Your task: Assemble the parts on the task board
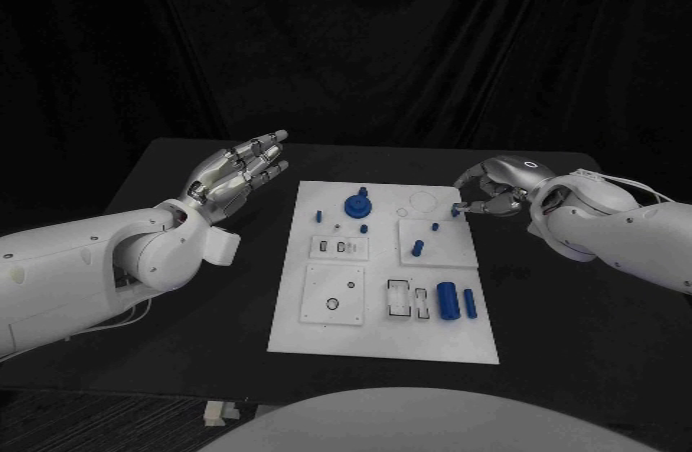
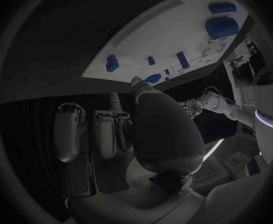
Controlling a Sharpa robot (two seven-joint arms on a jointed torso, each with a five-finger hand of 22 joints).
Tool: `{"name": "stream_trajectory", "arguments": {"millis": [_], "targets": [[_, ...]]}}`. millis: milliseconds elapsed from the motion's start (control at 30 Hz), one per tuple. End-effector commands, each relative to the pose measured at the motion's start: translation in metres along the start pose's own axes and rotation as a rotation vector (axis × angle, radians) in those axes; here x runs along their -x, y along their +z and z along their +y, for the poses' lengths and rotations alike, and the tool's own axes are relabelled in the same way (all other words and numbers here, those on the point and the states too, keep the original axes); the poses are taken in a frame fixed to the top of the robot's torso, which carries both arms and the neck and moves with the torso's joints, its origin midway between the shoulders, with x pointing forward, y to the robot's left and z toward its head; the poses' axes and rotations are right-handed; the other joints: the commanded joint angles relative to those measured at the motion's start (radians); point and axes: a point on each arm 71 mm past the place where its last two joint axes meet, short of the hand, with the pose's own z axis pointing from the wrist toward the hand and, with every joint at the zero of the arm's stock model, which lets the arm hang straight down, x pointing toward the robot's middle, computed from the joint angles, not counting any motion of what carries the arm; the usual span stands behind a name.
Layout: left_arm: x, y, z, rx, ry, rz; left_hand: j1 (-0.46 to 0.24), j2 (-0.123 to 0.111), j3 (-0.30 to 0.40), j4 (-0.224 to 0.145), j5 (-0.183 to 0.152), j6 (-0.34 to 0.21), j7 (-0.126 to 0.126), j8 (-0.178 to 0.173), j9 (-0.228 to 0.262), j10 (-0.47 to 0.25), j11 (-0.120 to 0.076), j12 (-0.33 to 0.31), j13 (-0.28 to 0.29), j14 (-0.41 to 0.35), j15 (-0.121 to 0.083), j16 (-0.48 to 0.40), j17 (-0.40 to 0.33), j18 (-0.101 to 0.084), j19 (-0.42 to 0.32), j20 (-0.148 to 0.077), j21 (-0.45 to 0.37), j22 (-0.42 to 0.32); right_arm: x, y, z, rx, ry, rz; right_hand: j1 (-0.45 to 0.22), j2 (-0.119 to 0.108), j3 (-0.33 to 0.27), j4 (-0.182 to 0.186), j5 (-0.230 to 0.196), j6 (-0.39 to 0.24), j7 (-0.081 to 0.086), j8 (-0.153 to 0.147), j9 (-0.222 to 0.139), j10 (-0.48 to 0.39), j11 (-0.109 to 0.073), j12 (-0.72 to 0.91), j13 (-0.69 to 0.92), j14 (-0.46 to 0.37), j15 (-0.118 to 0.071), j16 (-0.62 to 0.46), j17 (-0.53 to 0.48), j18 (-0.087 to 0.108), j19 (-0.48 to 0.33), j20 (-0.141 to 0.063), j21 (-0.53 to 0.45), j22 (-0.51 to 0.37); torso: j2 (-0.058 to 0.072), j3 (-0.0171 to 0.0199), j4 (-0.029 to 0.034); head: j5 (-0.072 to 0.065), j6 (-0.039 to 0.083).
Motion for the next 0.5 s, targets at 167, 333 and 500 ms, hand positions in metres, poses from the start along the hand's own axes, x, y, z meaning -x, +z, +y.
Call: {"name": "stream_trajectory", "arguments": {"millis": [167,333,500], "targets": [[-0.003,0.001,0.0,-0.011,-0.013,0.019,0.008,0.002,0.005,-0.001,0.004,-0.007,0.002,0.003,0.0,0.002,0.007,0.004,0.001,0.002,0.007,0.006,0.001,0.01,-0.003,0.007,0.002,0.001,-0.007,-0.001,-0.005,-0.035,0.004,0.017,0.011,-0.003,0.004,-0.003,0.024,-0.014,-0.001,0.012,0.005,0.104,0.006,0.004,0.263,0.105,0.007,0.007,0.263,-0.009,0.037,0.002,-0.002,0.211,0.0,0.0005,0.0025,-0.004,0.0],[-0.002,0.0,0.0,-0.012,-0.013,0.017,0.009,0.003,0.006,-0.002,0.005,-0.008,0.003,0.003,0.0,0.001,0.008,0.004,0.0,0.002,0.008,0.006,0.001,0.01,-0.003,0.007,0.002,0.001,-0.013,0.0,-0.008,-0.047,0.001,0.034,0.031,-0.003,0.012,-0.005,0.077,-0.029,0.0,0.018,0.009,0.104,0.007,0.004,0.263,0.105,0.007,0.007,0.263,-0.008,0.034,0.002,-0.008,0.211,0.0,-0.0005,0.0017,-0.002,0.0],[-0.002,-0.001,0.0,-0.011,-0.012,0.015,0.009,0.003,0.006,-0.002,0.005,-0.008,0.003,0.003,0.0,0.001,0.008,0.004,0.0,0.002,0.008,0.006,0.001,0.01,-0.003,0.007,0.002,0.001,-0.015,0.002,-0.01,-0.054,-0.002,0.04,0.042,-0.002,0.017,-0.007,0.116,-0.035,0.001,0.024,0.012,0.104,0.007,0.004,0.263,0.105,0.008,0.007,0.263,-0.008,0.034,0.003,-0.01,0.211,0.0,-0.0005,0.0022,-0.001,0.0]]}}
